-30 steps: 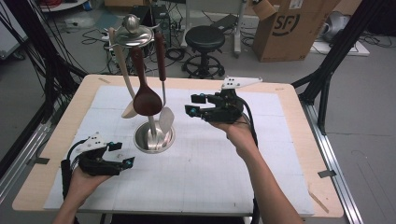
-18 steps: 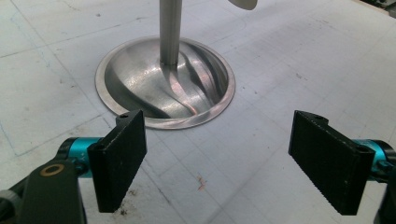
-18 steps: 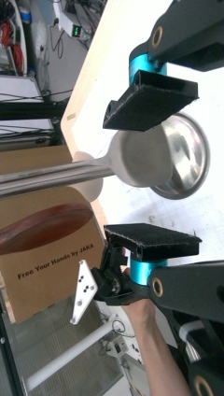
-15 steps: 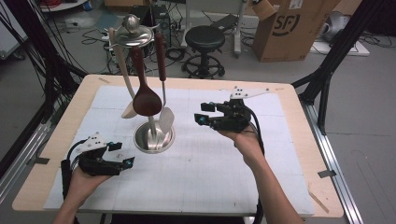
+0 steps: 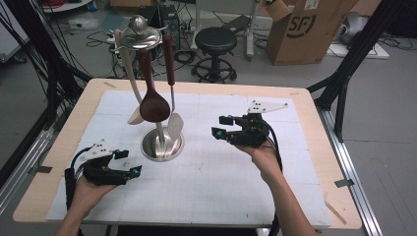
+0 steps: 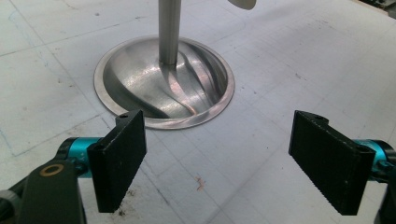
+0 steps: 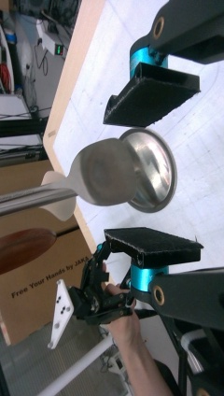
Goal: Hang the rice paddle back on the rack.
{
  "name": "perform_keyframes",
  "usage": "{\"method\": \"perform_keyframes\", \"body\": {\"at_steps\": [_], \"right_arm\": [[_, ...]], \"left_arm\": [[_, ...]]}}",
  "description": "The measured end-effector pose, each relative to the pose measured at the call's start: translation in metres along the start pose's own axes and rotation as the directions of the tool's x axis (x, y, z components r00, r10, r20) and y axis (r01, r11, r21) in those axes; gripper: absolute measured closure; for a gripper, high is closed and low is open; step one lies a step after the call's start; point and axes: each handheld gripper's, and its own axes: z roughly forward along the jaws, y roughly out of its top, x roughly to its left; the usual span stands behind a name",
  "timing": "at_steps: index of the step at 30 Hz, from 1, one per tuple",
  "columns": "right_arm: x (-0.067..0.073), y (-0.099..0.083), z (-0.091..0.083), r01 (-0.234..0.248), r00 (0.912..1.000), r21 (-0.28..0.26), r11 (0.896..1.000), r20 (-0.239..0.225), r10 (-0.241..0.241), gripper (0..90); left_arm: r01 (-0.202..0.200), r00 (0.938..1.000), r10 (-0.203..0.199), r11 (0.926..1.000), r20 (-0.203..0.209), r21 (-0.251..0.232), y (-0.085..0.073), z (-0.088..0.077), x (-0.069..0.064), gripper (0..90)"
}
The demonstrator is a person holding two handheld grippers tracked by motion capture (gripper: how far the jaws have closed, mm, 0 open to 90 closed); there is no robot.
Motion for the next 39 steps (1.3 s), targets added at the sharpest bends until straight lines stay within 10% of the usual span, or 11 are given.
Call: {"method": "perform_keyframes", "body": {"at_steps": [39], "right_arm": [[-0.001, -0.055, -0.013, 0.028, 0.9914, 0.05, 0.998, 0.126, -0.034, 22.3]], "left_arm": [[0.001, 1.0, -0.001, 1.0, 0.004, 0.005, 0.0, 0.001, 0.0, 18.7]]}}
